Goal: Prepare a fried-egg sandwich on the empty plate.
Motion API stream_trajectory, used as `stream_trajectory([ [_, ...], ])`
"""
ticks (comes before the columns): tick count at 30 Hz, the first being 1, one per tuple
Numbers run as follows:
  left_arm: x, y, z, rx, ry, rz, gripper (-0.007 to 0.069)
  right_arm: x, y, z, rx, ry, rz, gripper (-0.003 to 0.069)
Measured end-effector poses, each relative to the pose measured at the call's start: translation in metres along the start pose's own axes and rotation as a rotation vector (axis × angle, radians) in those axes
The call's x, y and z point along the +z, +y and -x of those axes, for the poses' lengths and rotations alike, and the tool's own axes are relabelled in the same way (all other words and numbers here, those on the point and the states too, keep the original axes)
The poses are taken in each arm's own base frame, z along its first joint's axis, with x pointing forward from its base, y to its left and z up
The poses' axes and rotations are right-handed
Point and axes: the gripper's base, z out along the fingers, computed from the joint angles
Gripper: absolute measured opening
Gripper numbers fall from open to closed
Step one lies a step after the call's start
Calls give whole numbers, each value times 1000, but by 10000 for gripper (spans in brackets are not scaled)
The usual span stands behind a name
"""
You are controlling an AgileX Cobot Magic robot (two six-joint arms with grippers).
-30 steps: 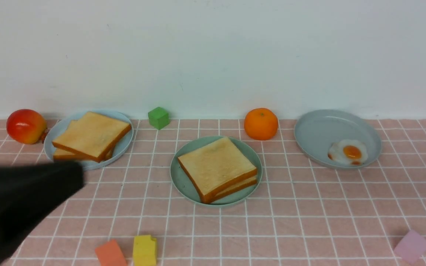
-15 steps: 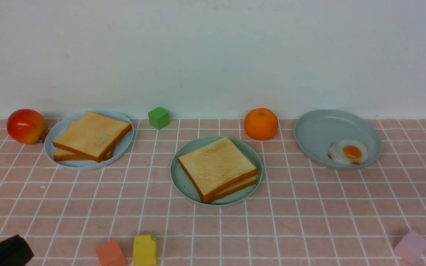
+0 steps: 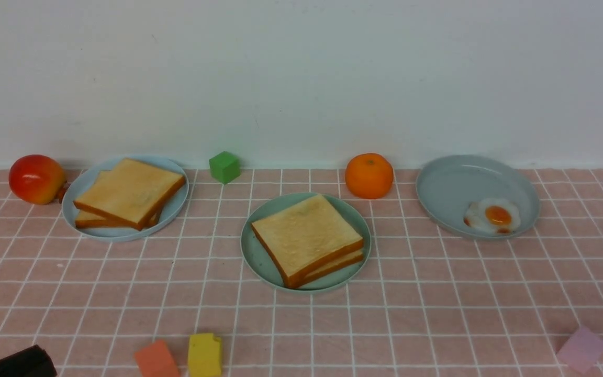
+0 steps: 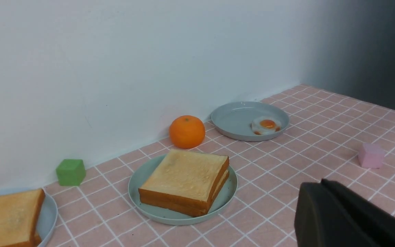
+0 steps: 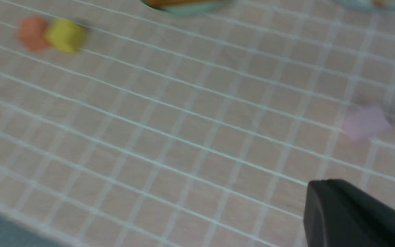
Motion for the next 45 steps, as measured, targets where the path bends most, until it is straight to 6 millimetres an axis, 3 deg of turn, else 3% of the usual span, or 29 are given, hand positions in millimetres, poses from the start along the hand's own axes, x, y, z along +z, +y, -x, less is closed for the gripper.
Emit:
stream_trajectory([
  [6, 0, 0, 0, 0, 2, 0, -13, 10, -16, -21, 75, -311, -174, 2],
  [10, 0, 0, 0, 0, 2, 0, -13, 42, -20, -40, 82, -480, -238, -9],
  [13, 0, 0, 0, 0, 2, 0, -13, 85, -27, -80, 172, -537, -272, -10],
  [19, 0, 0, 0, 0, 2, 0, -10, 113, -31, -116, 247, -555, -294, -10],
  [45, 0, 0, -1, 0, 6, -1, 8, 117, -28, -122, 179, -488, -268, -7],
])
